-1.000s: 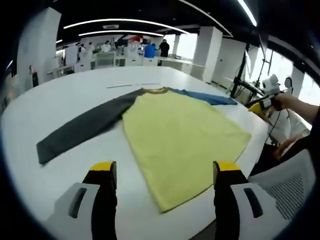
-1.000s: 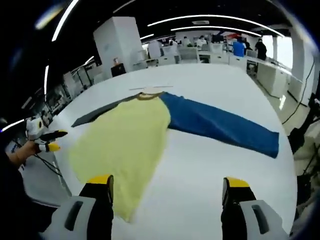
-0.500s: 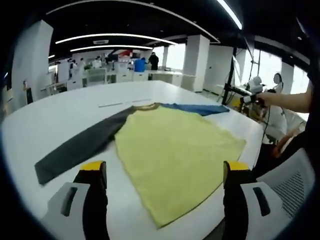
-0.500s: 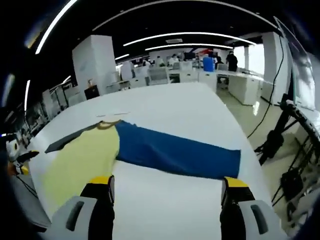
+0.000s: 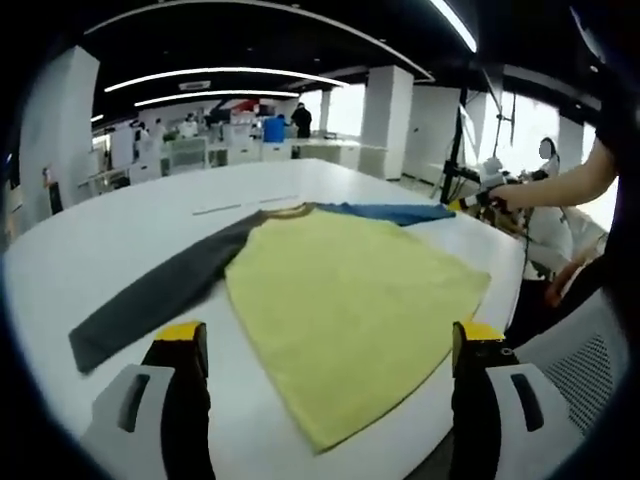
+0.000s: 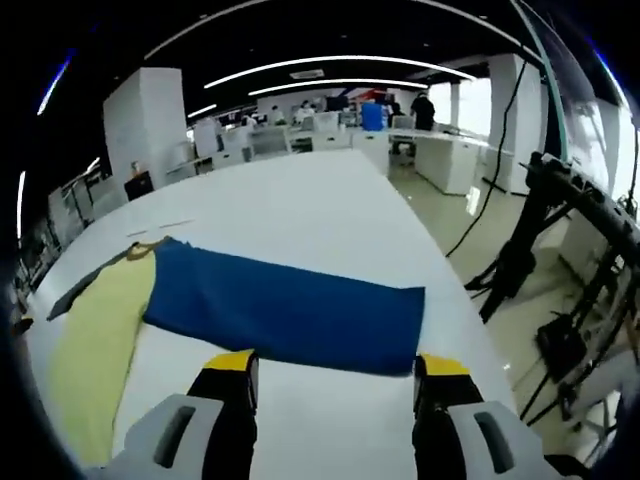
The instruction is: Fold the garment on the visible template until the final outline fits inside the template.
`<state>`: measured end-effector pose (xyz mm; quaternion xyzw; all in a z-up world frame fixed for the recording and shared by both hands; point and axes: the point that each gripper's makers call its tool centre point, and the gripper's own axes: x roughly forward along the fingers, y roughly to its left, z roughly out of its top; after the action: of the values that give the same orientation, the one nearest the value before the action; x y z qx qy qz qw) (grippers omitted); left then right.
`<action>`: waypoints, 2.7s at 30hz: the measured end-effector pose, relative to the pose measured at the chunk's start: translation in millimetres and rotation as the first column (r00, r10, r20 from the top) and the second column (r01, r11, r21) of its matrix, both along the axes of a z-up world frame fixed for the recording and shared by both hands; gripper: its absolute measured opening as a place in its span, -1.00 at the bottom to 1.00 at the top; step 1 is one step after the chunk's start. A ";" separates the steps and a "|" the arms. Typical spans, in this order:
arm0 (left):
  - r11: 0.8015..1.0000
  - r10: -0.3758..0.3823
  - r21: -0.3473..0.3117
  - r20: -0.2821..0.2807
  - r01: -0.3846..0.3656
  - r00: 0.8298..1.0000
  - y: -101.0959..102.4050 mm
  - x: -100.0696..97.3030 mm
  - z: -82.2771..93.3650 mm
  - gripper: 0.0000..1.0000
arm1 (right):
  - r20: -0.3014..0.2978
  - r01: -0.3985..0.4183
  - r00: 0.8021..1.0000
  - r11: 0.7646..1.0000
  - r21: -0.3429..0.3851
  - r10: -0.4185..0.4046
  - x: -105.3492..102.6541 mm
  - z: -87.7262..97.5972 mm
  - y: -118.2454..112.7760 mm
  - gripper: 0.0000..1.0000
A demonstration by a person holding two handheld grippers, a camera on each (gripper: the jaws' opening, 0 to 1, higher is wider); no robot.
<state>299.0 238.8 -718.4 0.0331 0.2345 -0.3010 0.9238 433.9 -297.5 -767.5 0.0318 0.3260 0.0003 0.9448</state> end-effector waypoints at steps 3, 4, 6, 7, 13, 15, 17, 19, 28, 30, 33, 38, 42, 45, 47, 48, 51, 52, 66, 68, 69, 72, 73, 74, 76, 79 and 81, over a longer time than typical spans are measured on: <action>1.000 0.004 0.000 -0.008 -0.004 1.000 0.6 0.4 -1.6 0.97 | -0.007 0.039 0.999 0.999 0.009 -0.039 0.8 -1.3 -6.8 -0.01; 1.000 0.006 0.002 -0.012 -0.005 1.000 0.9 0.3 -2.4 0.97 | -0.011 0.048 0.999 0.999 0.010 -0.048 0.5 -2.2 -8.1 -0.08; 1.000 0.007 0.010 -0.014 -0.007 1.000 1.0 0.4 -3.3 0.96 | -0.026 0.064 0.998 0.998 0.000 -0.064 -1.0 -4.1 -11.7 -0.24; 1.000 0.006 0.013 -0.017 -0.006 1.000 0.9 0.3 -3.8 0.96 | -0.028 0.066 0.997 0.998 0.004 -0.065 -1.3 -4.3 -11.5 -0.31; 1.000 0.021 0.021 -0.018 -0.020 1.000 4.0 0.7 -3.5 0.92 | -0.069 0.107 0.992 0.994 -0.016 -0.108 -6.1 -11.2 -16.7 -0.53; 0.999 0.022 0.024 -0.019 -0.022 1.000 4.9 -0.1 -3.3 0.90 | -0.086 0.118 0.989 0.993 -0.018 -0.119 -8.6 -14.2 -18.7 -0.66; 0.999 0.027 0.029 -0.020 -0.026 0.999 6.4 -1.1 -3.2 0.90 | -0.077 0.126 0.989 0.992 -0.024 -0.128 -7.6 -13.0 -21.4 -0.69; 0.999 0.029 0.034 -0.026 -0.028 0.999 7.6 -2.7 -4.3 0.89 | -0.075 0.130 0.989 0.991 -0.020 -0.131 -6.1 -12.9 -22.6 -0.71; 0.997 0.027 0.068 -0.043 -0.024 0.999 10.3 -5.5 -8.1 0.85 | -0.077 0.143 0.987 0.989 -0.022 -0.144 -3.5 -12.8 -28.1 -0.89; 0.997 0.027 0.074 -0.043 -0.024 0.999 11.0 -5.4 -7.9 0.85 | -0.090 0.158 0.983 0.987 -0.012 -0.158 -4.9 -12.9 -29.3 -0.95; 0.996 0.023 0.082 -0.042 -0.019 0.999 10.3 -6.3 -6.9 0.86 | -0.095 0.156 0.983 0.988 -0.007 -0.156 -5.4 -12.6 -30.3 -0.98; 0.996 0.023 0.084 -0.039 -0.019 0.999 10.8 -7.8 -6.4 0.87 | -0.117 0.161 0.980 0.987 0.004 -0.160 -11.7 -13.5 -30.2 -0.99; 0.996 0.023 0.084 -0.040 -0.019 0.999 11.1 -9.2 -7.1 0.89 | -0.126 0.164 0.979 0.986 0.009 -0.161 -14.7 -13.9 -30.1 -0.99; 0.996 0.019 0.085 -0.040 -0.016 0.999 10.9 -9.7 -7.5 0.90 | -0.136 0.164 0.978 0.986 0.018 -0.160 -14.9 -13.7 -29.6 -1.00; 0.996 0.019 0.085 -0.038 -0.015 0.999 10.9 -9.6 -7.7 0.92 | -0.141 0.169 0.976 0.985 0.022 -0.165 -15.2 -13.3 -28.9 -1.00; 0.996 0.018 0.084 -0.037 -0.015 0.999 10.8 -9.6 -7.5 0.92 | -0.140 0.172 0.976 0.985 0.025 -0.166 -15.2 -12.9 -28.5 -1.00; 0.997 0.019 0.079 -0.033 -0.016 0.999 11.2 -9.3 -7.1 0.94 | -0.140 0.171 0.976 0.985 0.026 -0.166 -15.7 -12.0 -27.3 -1.00; 0.997 0.020 0.079 -0.032 -0.017 0.999 11.6 -9.1 -7.0 0.95 | -0.138 0.169 0.977 0.985 0.027 -0.164 -15.4 -11.3 -27.0 -1.00; 0.998 0.019 0.066 -0.021 -0.018 1.000 9.0 -6.9 -4.0 0.96 | -0.052 0.130 0.991 0.990 0.061 -0.127 2.1 12.4 -23.1 -1.00; 0.997 0.015 0.073 -0.015 -0.013 1.000 7.9 -6.2 -3.1 0.96 | -0.037 0.119 0.993 0.990 0.072 -0.116 4.0 17.1 -17.5 -1.00; 0.997 0.010 0.074 -0.015 -0.009 1.000 7.2 -6.2 -2.8 0.96 | -0.032 0.113 0.993 0.991 0.074 -0.111 4.3 19.0 -14.8 -1.00; 0.997 0.007 0.078 -0.010 -0.006 1.000 5.8 -5.6 -0.7 0.96 | -0.002 0.090 0.996 0.992 0.090 -0.090 9.1 27.0 -4.7 -1.00; 0.997 0.007 0.077 -0.010 -0.007 1.000 5.8 -5.4 -0.4 0.96 | 0.010 0.084 0.996 0.992 0.096 -0.086 10.6 30.8 -0.2 -1.00; 0.997 0.009 0.076 -0.008 -0.008 1.000 6.2 -5.1 -0.1 0.96 | 0.018 0.074 0.997 0.992 0.098 -0.076 12.2 33.4 3.3 -1.00; 0.997 0.009 0.073 -0.006 -0.008 1.000 6.3 -5.0 0.5 0.96 | 0.034 0.057 0.998 0.993 0.103 -0.061 15.6 39.0 10.6 -1.00; 0.997 0.009 0.075 -0.005 -0.008 1.000 6.5 -5.4 0.1 0.96 | 0.057 0.027 0.998 0.993 0.112 -0.034 20.5 46.7 22.2 -1.00; 0.998 0.009 0.070 -0.006 -0.009 1.000 6.0 -5.8 -0.1 0.97 | 0.064 0.009 0.998 0.993 0.121 -0.017 23.3 50.5 29.9 -1.00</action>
<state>293.1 244.8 -718.5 0.0634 0.2479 -0.2885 0.9227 457.2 -267.6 -717.0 0.0910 0.2945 0.0151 0.9512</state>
